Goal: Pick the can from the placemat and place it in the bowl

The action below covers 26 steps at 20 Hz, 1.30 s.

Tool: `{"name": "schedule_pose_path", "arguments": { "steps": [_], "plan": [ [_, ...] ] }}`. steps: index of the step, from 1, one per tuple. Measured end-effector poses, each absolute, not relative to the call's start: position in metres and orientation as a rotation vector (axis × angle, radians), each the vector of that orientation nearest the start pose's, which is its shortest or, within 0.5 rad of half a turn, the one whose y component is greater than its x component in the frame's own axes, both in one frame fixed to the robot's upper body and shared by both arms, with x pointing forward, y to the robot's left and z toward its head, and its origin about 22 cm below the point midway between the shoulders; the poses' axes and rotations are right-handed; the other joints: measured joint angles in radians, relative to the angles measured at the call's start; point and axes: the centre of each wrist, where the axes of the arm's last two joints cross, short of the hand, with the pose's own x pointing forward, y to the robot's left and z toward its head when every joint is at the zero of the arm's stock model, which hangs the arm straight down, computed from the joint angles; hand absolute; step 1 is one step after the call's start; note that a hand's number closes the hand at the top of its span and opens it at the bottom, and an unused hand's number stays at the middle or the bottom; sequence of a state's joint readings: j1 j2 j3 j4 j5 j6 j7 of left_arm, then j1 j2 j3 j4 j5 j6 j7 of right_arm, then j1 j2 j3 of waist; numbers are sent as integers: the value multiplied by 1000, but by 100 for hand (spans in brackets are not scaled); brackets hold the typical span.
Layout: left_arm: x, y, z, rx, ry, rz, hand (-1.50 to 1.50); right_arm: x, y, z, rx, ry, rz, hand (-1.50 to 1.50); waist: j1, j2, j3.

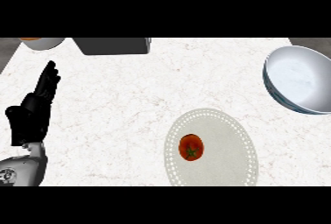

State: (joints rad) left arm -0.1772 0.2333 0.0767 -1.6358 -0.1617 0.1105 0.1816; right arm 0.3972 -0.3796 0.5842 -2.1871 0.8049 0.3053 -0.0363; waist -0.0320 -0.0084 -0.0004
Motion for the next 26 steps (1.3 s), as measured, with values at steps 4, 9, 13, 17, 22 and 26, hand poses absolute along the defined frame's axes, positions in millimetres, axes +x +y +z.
{"name": "schedule_pose_path", "arguments": {
  "steps": [4,9,13,17,22,26],
  "plan": [
    [279,280,71,427,-1634,-139,0,95,-200,92,-197,-1659,1164,150,-5,2,0],
    [284,278,73,417,-1638,-150,0,100,-217,97,-364,-1668,1038,150,8,5,0],
    [283,272,76,404,-1641,-161,0,115,-235,105,-504,-1677,945,150,20,8,0],
    [283,271,75,394,-1642,-162,0,136,-255,118,-536,-1704,814,150,30,10,1],
    [291,266,82,392,-1651,-166,0,176,-293,130,-545,-1760,637,150,38,12,1],
    [294,264,85,382,-1655,-175,0,220,-330,133,-567,-1783,538,150,44,13,1]
  ]
}}
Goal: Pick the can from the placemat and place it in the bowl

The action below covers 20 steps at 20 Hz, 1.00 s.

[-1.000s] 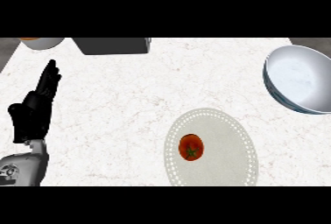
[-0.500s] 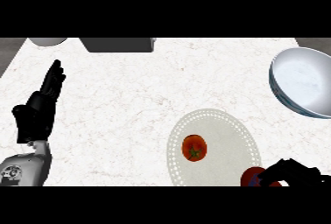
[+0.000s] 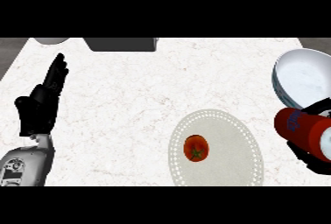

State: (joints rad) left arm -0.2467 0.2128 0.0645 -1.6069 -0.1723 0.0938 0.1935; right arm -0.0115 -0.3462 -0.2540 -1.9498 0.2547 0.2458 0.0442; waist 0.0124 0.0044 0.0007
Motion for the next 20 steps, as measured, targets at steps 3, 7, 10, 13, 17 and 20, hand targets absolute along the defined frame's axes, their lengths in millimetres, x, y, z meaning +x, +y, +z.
{"name": "schedule_pose_path", "arguments": {
  "steps": [3,7,10,13,17,20],
  "plan": [
    [295,262,83,384,-1654,-176,0,249,-355,135,-615,-1800,496,150,2,1,0],
    [296,257,79,375,-1651,-180,0,279,-390,129,-738,-1799,506,150,8,3,1],
    [297,257,78,377,-1658,-180,0,295,-409,119,-858,-1776,539,150,15,5,1],
    [296,255,76,368,-1661,-188,0,315,-421,111,-961,-1747,564,150,23,7,1],
    [296,250,77,358,-1664,-198,0,337,-436,95,-1050,-1712,567,150,35,11,2],
    [298,249,78,351,-1671,-204,0,352,-441,87,-1037,-1676,537,150,44,15,3]
  ]
}}
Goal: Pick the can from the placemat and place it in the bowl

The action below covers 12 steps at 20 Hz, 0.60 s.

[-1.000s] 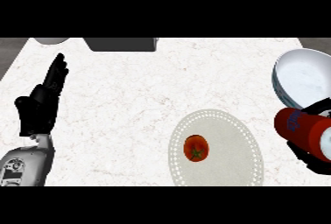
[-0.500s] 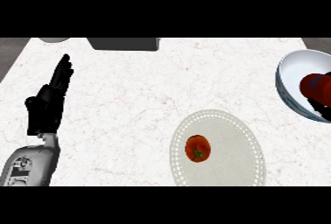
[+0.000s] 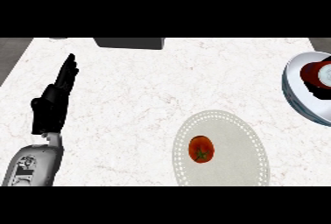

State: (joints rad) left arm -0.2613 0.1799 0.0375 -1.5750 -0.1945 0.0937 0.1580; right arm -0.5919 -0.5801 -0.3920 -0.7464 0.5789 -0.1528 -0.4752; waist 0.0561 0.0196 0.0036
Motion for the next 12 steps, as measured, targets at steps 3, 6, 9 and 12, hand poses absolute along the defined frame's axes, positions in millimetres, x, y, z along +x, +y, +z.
{"name": "schedule_pose_path", "arguments": {
  "steps": [3,6,9,12],
  "plan": [
    [300,246,80,345,-1677,-210,0,361,-441,76,-962,-1620,522,-150,7,3,0],
    [301,248,85,343,-1678,-210,0,364,-444,71,-865,-1615,508,-150,13,6,2],
    [304,251,91,337,-1682,-208,0,367,-446,68,-763,-1652,495,-150,12,7,2],
    [302,250,88,338,-1686,-205,0,368,-449,68,-691,-1708,443,-150,12,7,2]
  ]
}}
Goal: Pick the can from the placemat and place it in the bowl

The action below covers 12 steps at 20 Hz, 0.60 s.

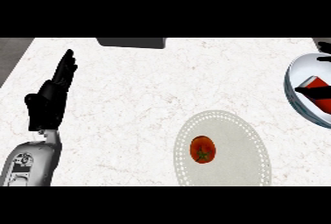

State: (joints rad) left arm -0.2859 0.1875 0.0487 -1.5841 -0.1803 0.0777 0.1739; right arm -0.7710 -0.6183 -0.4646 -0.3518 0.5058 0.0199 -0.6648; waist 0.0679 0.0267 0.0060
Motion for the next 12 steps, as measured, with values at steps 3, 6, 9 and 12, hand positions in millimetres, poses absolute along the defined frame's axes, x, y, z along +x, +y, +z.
{"name": "schedule_pose_path", "arguments": {
  "steps": [3,6,9,12],
  "plan": [
    [304,247,86,345,-1683,-203,0,365,-455,66,-644,-1753,382,-150,-9,-1,0],
    [303,248,87,349,-1685,-200,0,359,-470,75,-616,-1773,319,-150,-10,-2,0],
    [300,249,84,354,-1682,-200,0,347,-489,78,-566,-1774,274,-150,-15,-4,-1],
    [299,252,84,355,-1681,-192,0,332,-511,89,-522,-1782,224,-150,-19,-4,0]
  ]
}}
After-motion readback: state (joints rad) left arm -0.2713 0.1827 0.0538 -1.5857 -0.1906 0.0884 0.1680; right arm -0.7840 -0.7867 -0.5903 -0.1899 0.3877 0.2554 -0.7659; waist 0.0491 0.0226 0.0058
